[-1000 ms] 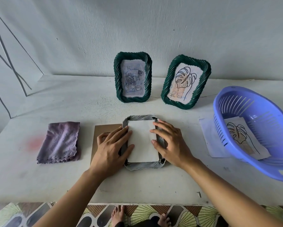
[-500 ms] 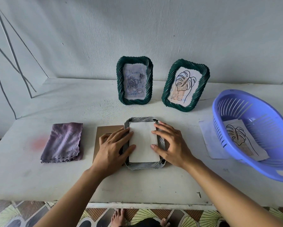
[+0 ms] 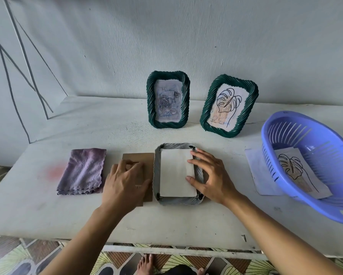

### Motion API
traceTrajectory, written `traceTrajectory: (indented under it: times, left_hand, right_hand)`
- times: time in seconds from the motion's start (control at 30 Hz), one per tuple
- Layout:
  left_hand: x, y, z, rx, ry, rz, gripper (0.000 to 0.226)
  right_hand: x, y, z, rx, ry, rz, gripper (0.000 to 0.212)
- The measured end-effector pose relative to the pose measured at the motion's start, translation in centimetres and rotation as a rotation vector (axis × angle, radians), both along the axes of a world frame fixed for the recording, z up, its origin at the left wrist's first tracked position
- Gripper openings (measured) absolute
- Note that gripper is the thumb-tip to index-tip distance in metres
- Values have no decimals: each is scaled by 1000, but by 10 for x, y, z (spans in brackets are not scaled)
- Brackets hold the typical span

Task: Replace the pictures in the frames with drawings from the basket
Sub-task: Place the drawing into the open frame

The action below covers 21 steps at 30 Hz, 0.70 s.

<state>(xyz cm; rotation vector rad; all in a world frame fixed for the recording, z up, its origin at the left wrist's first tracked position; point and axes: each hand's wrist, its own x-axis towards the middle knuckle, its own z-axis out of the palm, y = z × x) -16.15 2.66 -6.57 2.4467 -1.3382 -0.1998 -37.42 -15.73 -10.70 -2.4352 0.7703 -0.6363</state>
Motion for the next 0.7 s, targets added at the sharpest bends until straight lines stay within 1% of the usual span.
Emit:
traceTrajectory:
  times: [0.1, 0.17, 0.23, 0.3, 0.37, 0.4, 0.47, 0.6, 0.7]
  left_hand:
    - [0, -6, 9, 62, 65, 44, 40]
    - [2, -8, 15, 109, 76, 36, 34]
    - [3, -9, 21, 108, 83, 8, 27]
    - [4, -7, 28, 85, 75, -28, 29]
    - [6, -4, 31, 42, 87, -57, 38]
    - [9, -1, 32, 3, 116, -47, 38]
    - [13, 4, 31, -107, 209, 1, 29]
    - [15, 7, 26, -230, 316, 71, 42]
    - [4, 5, 26, -318, 394, 59, 38]
  right_hand:
    - [0, 1, 0, 0, -13, -2, 52]
    - [0, 0, -1, -4, -33, -5, 51]
    - [1, 0, -1, 1, -29, -4, 51]
    - [0, 0, -1, 4, -23, -3, 51]
    - [0, 1, -1, 2, -22, -5, 52]
    - [0, 1, 0, -1, -20, -6, 52]
    - [0, 2, -1, -1, -13, -7, 53]
    - [0, 2, -1, 3, -3, -7, 52]
    - [1, 2, -2, 8, 2, -6, 53]
